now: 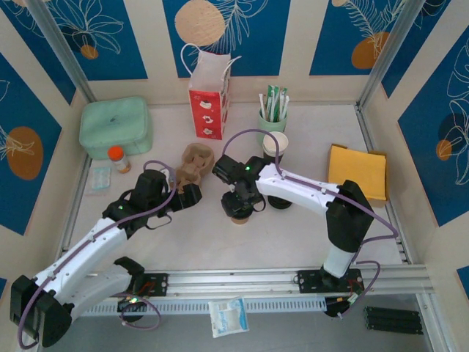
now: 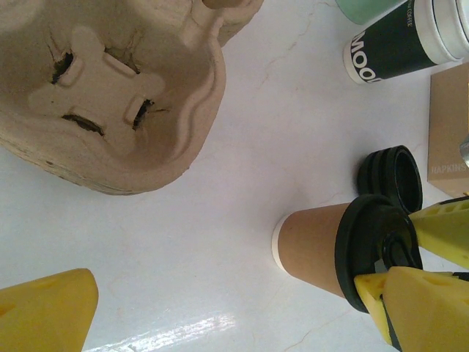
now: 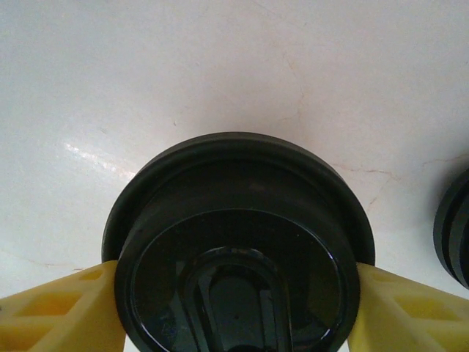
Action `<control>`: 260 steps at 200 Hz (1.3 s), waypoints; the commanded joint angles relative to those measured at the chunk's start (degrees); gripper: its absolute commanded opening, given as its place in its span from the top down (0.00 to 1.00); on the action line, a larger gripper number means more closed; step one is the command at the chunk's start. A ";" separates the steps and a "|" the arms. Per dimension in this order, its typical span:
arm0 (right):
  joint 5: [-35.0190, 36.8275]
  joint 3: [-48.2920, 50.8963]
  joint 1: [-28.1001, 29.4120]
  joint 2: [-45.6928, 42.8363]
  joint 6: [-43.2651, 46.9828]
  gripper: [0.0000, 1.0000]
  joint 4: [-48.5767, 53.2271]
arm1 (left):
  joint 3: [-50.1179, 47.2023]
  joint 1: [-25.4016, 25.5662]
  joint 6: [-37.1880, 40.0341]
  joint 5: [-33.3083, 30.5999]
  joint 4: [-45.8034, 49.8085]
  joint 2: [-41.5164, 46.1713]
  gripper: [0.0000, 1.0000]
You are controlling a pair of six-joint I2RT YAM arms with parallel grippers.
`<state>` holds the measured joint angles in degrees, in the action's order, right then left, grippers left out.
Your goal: Pack the takeout coffee
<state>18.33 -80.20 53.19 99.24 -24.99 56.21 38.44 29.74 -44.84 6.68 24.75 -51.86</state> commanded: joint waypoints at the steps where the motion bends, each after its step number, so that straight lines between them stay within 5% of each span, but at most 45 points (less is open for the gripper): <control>1: -0.18 -0.59 0.51 0.38 0.12 0.37 0.31 | -0.64 -0.72 -0.76 1.14 -0.66 0.97 0.01; 71: 1.51 -5.77 -1.84 -3.54 1.21 0.42 1.63 | 1.48 -0.68 0.28 2.09 0.14 1.11 0.01; 129: 0.69 -8.02 -9.37 -10.43 2.75 0.42 3.12 | 5.84 -0.18 1.07 5.03 -0.70 -1.61 0.01; 204: -3.57 -7.00 -27.01 -21.07 5.11 0.42 5.46 | 16.47 7.81 2.95 2.85 -2.61 -11.17 0.01; 260: -6.54 -6.98 -43.36 -20.87 6.78 0.42 5.44 | 23.59 12.05 4.87 2.53 -3.92 -19.84 0.01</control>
<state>14.63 -86.41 14.22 77.73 -19.70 60.90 58.63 40.56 -42.04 9.82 21.89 -69.14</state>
